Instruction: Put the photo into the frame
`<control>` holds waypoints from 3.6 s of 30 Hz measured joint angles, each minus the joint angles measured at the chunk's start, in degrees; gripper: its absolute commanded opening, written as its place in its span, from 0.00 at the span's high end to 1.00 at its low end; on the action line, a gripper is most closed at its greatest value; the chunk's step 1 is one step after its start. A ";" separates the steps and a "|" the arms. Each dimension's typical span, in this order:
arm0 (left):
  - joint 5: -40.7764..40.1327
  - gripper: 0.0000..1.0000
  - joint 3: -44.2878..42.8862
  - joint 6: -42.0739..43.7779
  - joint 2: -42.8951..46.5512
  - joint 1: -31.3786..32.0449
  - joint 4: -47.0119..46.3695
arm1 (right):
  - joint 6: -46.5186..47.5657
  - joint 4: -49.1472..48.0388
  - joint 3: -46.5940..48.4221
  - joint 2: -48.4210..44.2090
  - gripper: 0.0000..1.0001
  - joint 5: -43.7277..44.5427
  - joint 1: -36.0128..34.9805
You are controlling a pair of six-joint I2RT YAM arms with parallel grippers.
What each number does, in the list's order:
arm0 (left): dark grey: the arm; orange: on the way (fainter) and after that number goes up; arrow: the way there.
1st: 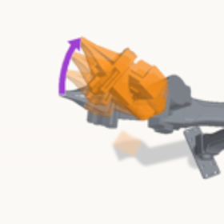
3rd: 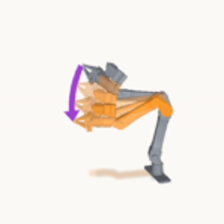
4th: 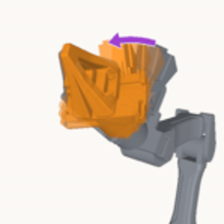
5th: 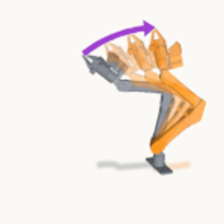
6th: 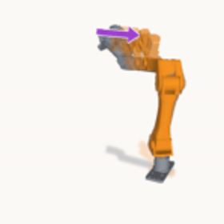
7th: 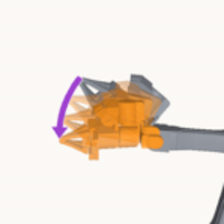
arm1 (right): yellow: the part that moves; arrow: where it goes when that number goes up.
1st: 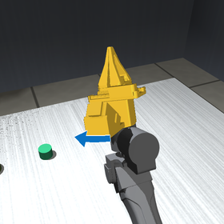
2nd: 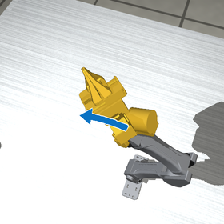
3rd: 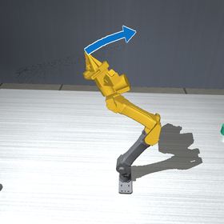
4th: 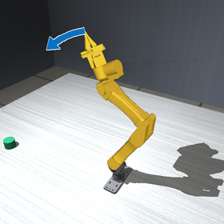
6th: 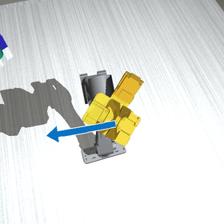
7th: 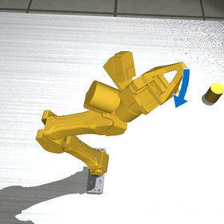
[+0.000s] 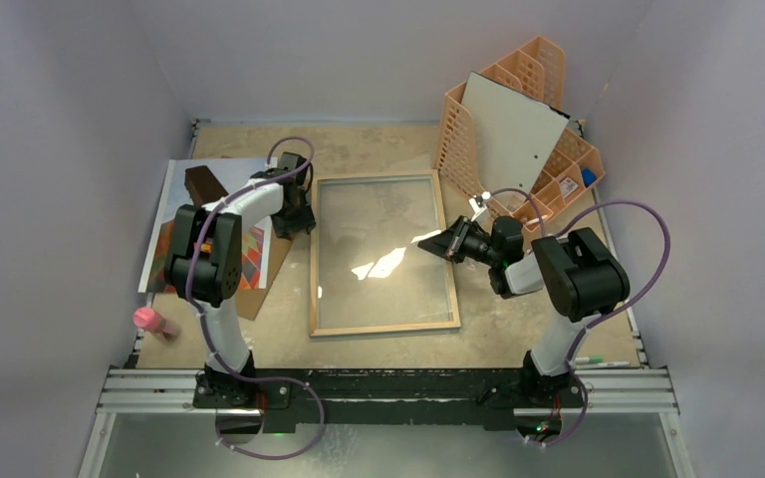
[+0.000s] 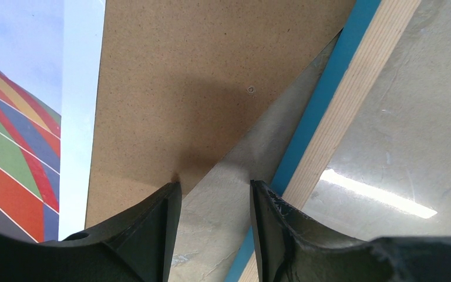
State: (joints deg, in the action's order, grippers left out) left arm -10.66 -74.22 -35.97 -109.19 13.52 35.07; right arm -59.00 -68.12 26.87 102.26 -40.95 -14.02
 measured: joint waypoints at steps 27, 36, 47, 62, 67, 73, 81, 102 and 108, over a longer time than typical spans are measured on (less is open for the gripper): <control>0.52 0.56 -0.22 -0.02 -0.15 -0.42 -0.31 | 2.60 9.66 3.76 3.21 0.80 1.66 0.09; 0.90 0.57 -0.35 -0.44 1.27 -0.39 -0.42 | 6.88 24.61 8.74 -1.53 0.51 4.70 0.04; 1.03 0.54 -1.86 -0.46 3.06 -0.37 0.39 | 11.34 41.05 13.64 -3.82 0.34 8.70 -0.02; 3.23 0.46 -2.49 -0.46 4.98 -0.50 -0.13 | 18.75 62.73 17.35 -16.35 0.36 20.79 -0.11; 7.06 0.44 -1.18 -0.46 7.19 -0.66 -3.45 | 20.11 61.72 18.18 -16.13 0.45 20.87 -0.15; 10.56 0.43 -0.11 -0.42 7.28 -0.66 -5.66 | 21.05 59.98 21.77 -10.36 0.49 20.74 -1.36; 12.07 0.40 1.46 0.37 5.51 -0.66 -5.95 | 22.34 60.19 28.33 -2.60 0.43 26.45 -4.96; 15.15 0.39 2.71 1.70 2.43 -0.66 -7.23 | 28.46 68.26 44.87 4.52 0.43 40.81 -7.67; 15.37 0.39 2.71 1.70 1.60 -0.66 -7.26 | 28.74 69.61 44.24 6.45 0.44 41.99 -7.69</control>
State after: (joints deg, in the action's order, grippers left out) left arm 4.71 -71.50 -34.26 -107.59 12.86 27.81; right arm -30.26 1.50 71.11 108.71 1.04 -21.71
